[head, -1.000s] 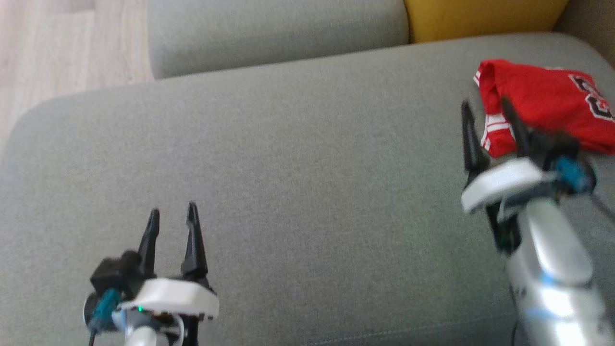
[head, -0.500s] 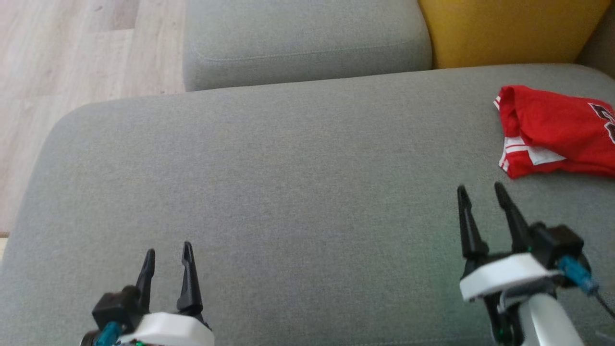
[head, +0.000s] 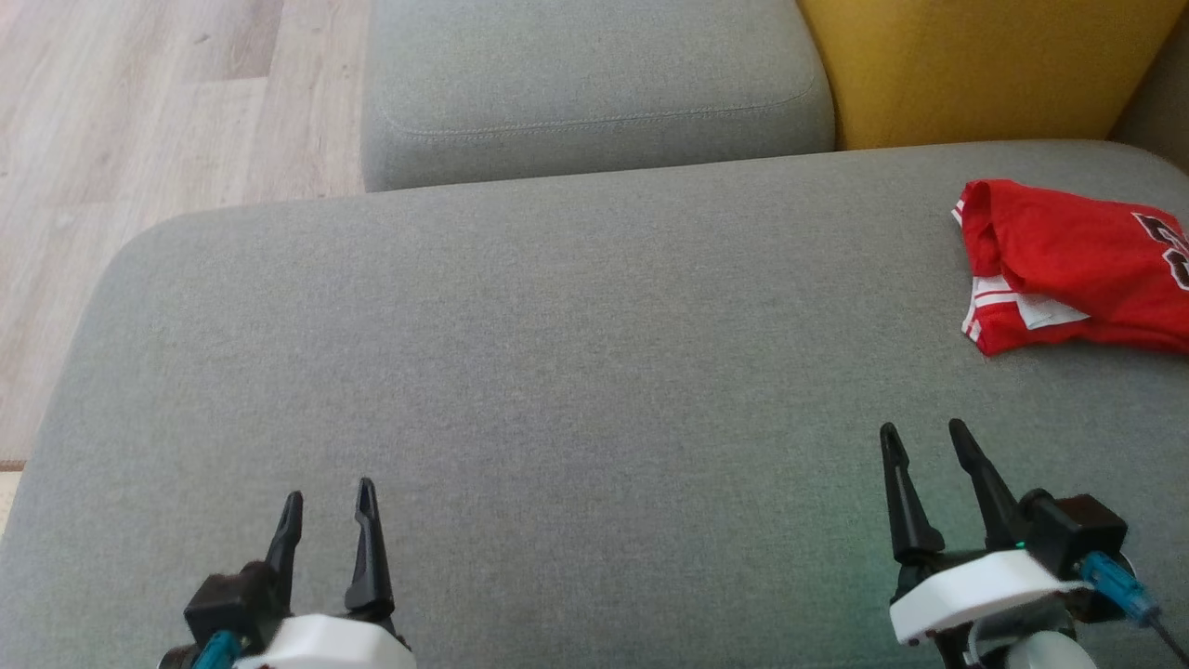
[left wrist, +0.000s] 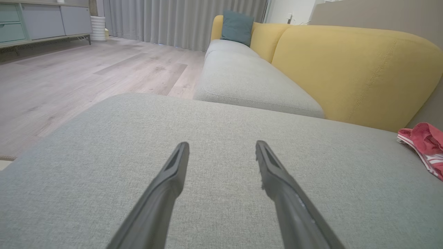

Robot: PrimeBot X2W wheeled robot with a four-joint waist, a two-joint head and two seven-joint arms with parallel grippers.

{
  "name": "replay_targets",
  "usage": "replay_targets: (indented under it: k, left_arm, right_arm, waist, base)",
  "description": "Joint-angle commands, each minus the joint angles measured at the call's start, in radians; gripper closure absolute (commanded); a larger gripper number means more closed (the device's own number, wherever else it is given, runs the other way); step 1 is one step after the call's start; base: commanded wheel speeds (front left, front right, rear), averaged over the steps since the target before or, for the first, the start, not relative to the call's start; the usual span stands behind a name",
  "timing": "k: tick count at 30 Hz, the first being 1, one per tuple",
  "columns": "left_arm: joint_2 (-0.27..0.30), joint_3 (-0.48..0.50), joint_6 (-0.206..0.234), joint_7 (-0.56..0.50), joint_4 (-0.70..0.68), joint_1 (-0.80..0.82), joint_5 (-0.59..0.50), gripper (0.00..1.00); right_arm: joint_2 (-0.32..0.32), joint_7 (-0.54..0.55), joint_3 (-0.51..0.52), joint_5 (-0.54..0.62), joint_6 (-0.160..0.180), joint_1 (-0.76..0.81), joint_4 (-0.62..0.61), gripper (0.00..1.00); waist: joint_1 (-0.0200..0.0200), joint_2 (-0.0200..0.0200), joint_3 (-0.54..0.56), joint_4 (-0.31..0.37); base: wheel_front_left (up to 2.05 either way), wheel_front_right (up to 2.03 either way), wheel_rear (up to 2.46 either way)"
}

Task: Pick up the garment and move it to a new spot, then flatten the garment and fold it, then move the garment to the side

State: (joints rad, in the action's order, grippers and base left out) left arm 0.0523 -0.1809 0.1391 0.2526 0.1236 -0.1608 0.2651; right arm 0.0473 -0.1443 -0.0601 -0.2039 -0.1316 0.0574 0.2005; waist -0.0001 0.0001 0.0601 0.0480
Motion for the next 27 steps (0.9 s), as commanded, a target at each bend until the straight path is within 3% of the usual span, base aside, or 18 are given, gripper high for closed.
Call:
replay_targets:
  k: [1,22,23,27]
  left_arm:
    - [-0.002,0.033,-0.008,0.009,-0.034,0.028,-0.009,0.0]
    - [-0.002,0.024,-0.011,0.009,-0.022,0.027,-0.024,0.0]
    - [-0.002,0.024,-0.012,0.009,-0.022,0.027,-0.025,1.0]
    - [0.0,-0.004,-0.007,-0.005,0.066,-0.011,-0.016,1.0]
  right_arm:
    - [0.003,0.003,-0.026,-0.005,0.001,-0.021,-0.041,0.0]
    - [0.003,0.019,-0.032,-0.005,0.001,-0.007,-0.054,0.0]
    - [0.003,0.019,-0.032,-0.005,0.001,-0.007,-0.054,1.0]
    - [-0.001,0.021,-0.004,0.0,0.0,0.04,0.041,1.0]
  waist:
    - [0.0001,-0.0001,0.001,0.001]
    - [0.0001,-0.0001,-0.012,-0.005]
    - [0.0001,-0.0001,-0.012,-0.005]
    - [0.0001,-0.0001,-0.012,-0.006]
  base:
    - [0.0,0.0,0.0]
    - [0.0,0.0,0.0]
    - [0.0,0.0,0.0]
    - [0.0,0.0,0.0]
